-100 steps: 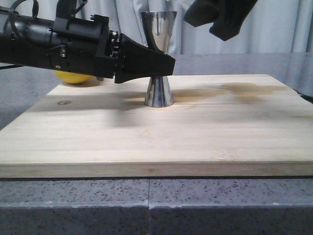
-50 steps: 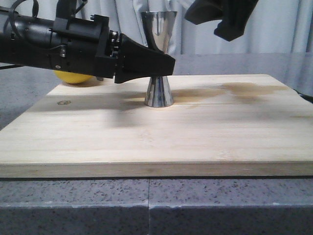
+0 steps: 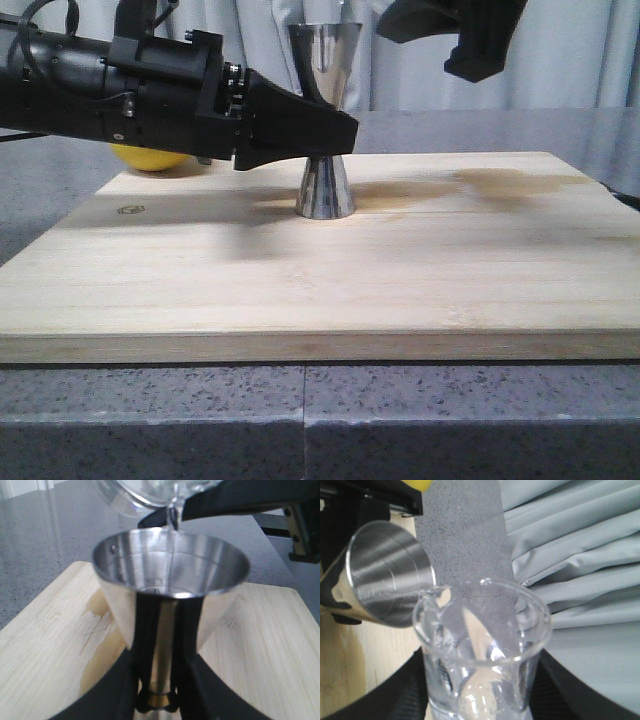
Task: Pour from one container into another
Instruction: 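Tilt the beaker with the right gripper, pouring liquid into the jigger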
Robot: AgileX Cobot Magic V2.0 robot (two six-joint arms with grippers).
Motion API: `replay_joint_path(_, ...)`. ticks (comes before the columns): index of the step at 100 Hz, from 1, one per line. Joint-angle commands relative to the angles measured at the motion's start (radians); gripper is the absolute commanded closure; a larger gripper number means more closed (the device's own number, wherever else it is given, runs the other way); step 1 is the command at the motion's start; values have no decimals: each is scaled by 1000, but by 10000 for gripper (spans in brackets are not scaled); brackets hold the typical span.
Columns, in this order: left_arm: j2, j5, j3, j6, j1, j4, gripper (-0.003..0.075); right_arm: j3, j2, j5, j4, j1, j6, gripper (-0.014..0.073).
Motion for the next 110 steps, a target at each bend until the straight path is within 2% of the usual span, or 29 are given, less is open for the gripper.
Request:
replay_joint_path(1, -42, 104, -26, -8, -9, -78, 596, -38, -24, -42, -30, 2, -5, 293)
replay_joint_path(110, -42, 104, -26, -8, -9, -78, 596, -38, -24, -42, -209, 2, -5, 293)
